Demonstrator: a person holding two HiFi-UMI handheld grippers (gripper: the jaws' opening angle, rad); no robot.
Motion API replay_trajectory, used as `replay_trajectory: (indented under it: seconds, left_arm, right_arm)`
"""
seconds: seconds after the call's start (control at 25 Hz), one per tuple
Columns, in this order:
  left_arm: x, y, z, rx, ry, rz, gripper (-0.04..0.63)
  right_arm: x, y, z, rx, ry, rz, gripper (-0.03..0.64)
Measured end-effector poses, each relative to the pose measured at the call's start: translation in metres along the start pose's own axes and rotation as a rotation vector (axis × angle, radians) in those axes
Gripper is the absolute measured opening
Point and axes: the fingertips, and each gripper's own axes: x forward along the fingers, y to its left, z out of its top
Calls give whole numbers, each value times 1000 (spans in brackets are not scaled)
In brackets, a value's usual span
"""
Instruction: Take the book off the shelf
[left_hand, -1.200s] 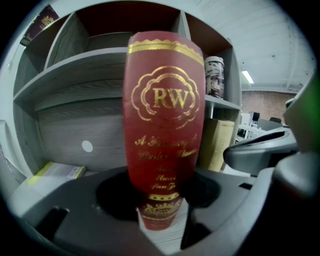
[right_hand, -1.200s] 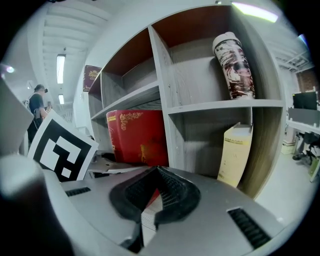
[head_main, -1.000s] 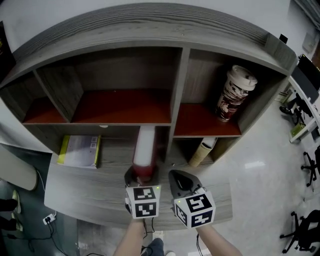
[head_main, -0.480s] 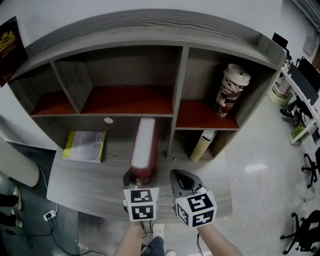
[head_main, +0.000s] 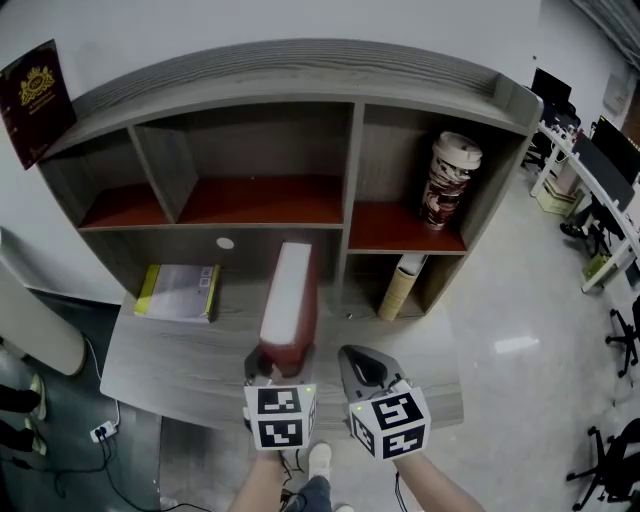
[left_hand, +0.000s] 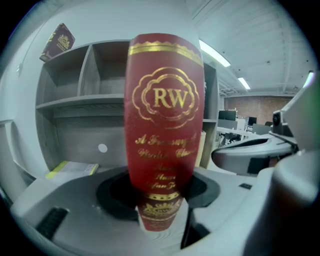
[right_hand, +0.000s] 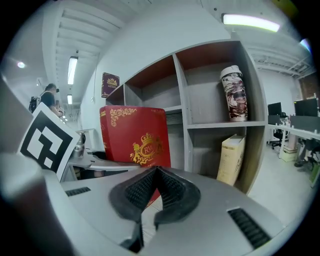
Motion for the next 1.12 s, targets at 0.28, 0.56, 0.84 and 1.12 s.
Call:
replay_trajectory:
  seconds: [0.28,0.56,0.84,1.12]
  left_arm:
    - [-28,-13,3,17,-22,-14,238]
    - [-56,-23,5,35,-44,-9,238]
    - [-90,-34,1,57,-51,-5,238]
    - [-128,-47,1,47,-77,-15,238]
  right_arm:
    - [-24,11,4,1,-34,14,8]
    - [-52,24,7,-3,-71,36,8]
    - [-79,37,1,11,-101,50,8]
    - [-109,43,-1,14,-133,40,8]
